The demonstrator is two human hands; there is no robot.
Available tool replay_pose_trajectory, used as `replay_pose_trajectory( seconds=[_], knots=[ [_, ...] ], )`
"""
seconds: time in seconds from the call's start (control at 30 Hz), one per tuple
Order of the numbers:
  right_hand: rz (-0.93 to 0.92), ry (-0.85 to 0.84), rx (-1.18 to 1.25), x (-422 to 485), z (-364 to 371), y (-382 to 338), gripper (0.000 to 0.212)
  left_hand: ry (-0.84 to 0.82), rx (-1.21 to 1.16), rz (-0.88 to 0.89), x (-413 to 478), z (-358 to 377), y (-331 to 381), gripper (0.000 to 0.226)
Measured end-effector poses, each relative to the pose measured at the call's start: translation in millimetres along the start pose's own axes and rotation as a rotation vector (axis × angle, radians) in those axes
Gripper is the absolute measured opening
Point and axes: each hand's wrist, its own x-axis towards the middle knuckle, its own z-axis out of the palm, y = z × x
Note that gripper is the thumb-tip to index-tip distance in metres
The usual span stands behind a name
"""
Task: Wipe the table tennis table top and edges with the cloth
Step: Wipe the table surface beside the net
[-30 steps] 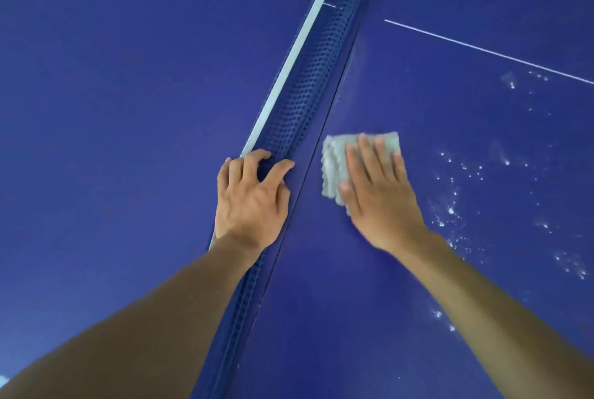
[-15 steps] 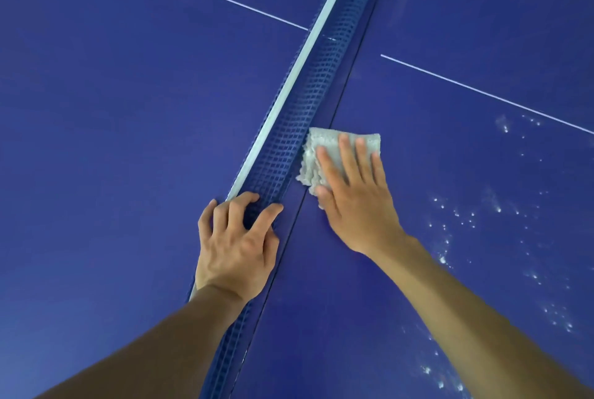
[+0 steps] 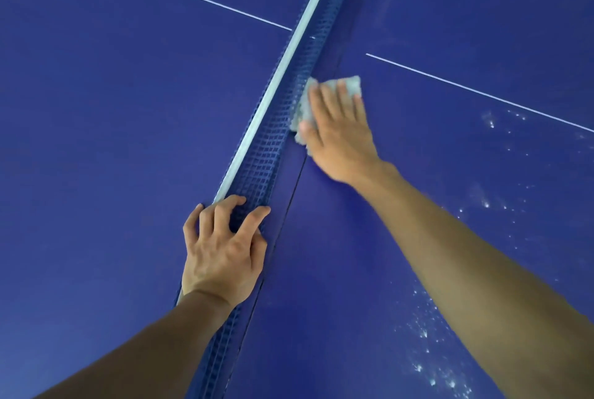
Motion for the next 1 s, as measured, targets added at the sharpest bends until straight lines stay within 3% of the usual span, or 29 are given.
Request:
replay_pose_trajectory(
  seconds=[0.17,0.4,0.57,0.67,0.83,1.0],
  knots=[
    [-0.127,-0.029,-0.086,-138.7,29.3,-29.6,0.068,-0.017,-0.003,-0.016,-0.2,-3.8,2.4,0.043],
    [-0.021,-0.006,-0.205,-315.7,54.9,-42.9,0.06,0.014,-0.002,-0.008,-1.4,1.8,1.4,0.041],
    [0.113,0.067,-0.068,-397.1,71.4,-60.6,0.056,0.011,0.002,0.008,-0.9,3.1,0.1,0.039],
    [0.124,0.064,-0.013,-392.4,71.9,-59.7,0.059,0.018,-0.005,0.015,-1.7,4.1,-0.5,0.039],
    [0.423,0.051,0.144,-278.2,49.8,-57.1,0.073,0.069,-0.021,0.034,-4.6,4.0,1.3,0.037],
    [0.052,0.004,0.001,-304.0,77.2,-120.1,0.07,0.066,-0.19,0.062,-16.2,-1.8,7.0,0.037]
  ],
)
